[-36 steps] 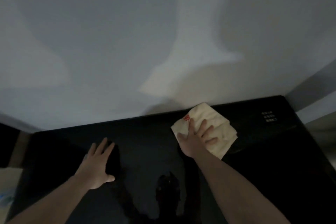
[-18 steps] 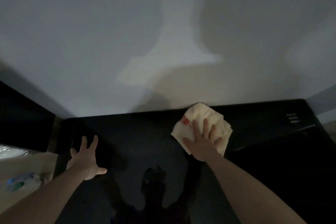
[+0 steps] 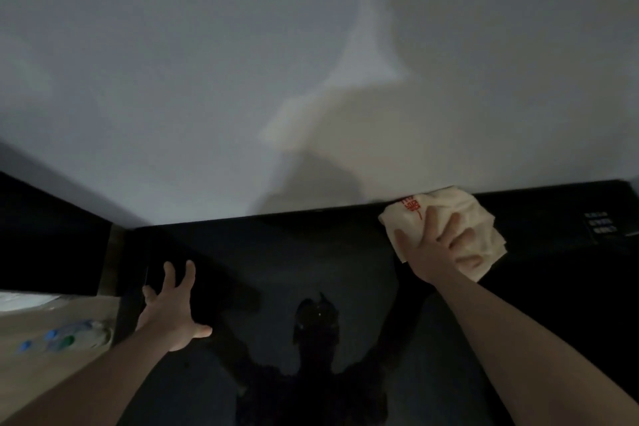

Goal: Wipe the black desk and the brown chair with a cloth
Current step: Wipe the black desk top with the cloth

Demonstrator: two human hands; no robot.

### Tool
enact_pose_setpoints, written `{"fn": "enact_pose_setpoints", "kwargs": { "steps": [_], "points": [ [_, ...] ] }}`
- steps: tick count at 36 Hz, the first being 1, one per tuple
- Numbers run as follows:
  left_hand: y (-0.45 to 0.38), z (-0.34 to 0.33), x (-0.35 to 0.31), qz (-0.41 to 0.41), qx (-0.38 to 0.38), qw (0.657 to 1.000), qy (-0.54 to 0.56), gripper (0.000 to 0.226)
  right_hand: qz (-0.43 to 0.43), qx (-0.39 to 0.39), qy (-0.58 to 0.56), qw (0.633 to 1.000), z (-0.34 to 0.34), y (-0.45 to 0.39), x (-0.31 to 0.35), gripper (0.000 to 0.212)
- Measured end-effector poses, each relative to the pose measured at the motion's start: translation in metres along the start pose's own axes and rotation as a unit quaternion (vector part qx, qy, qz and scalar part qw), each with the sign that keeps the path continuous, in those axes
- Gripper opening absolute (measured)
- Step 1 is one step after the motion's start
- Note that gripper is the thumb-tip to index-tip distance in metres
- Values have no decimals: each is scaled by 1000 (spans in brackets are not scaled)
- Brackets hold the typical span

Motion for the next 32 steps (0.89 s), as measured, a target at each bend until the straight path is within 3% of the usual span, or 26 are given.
{"fn": "enact_pose_setpoints", "kwargs": {
  "steps": [10, 20, 24, 27, 32],
  "points": [
    [5, 2, -1, 4, -6, 1000, -4, 132, -11, -4, 2, 1000, -11, 10, 17, 90],
    [3, 7, 8, -53, -28, 997, -56, 132, 61, 27, 7, 998, -77, 66, 121, 81],
    [-5, 24, 38, -140, -58, 987, -59, 111, 91, 42, 7, 995, -111, 99, 183, 78],
    [-22, 35, 77, -181, -51, 982, -3, 90, 116, 54, -1, 992, -144, 120, 234, 76],
    [-29, 35, 121, -235, -60, 969, 49, 79, 180, 70, 1, 981, -179, 159, 304, 77]
  ]
}}
Point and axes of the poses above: each hand's wrist, its own y-axis away from the middle knuckle, its own z-axis out of the back of the hand, x = y × z, the point moved 5 cm from there along -y, towards the middle knuckle, and after that the axes turned 11 degrees about z, right-handed, at the moved point
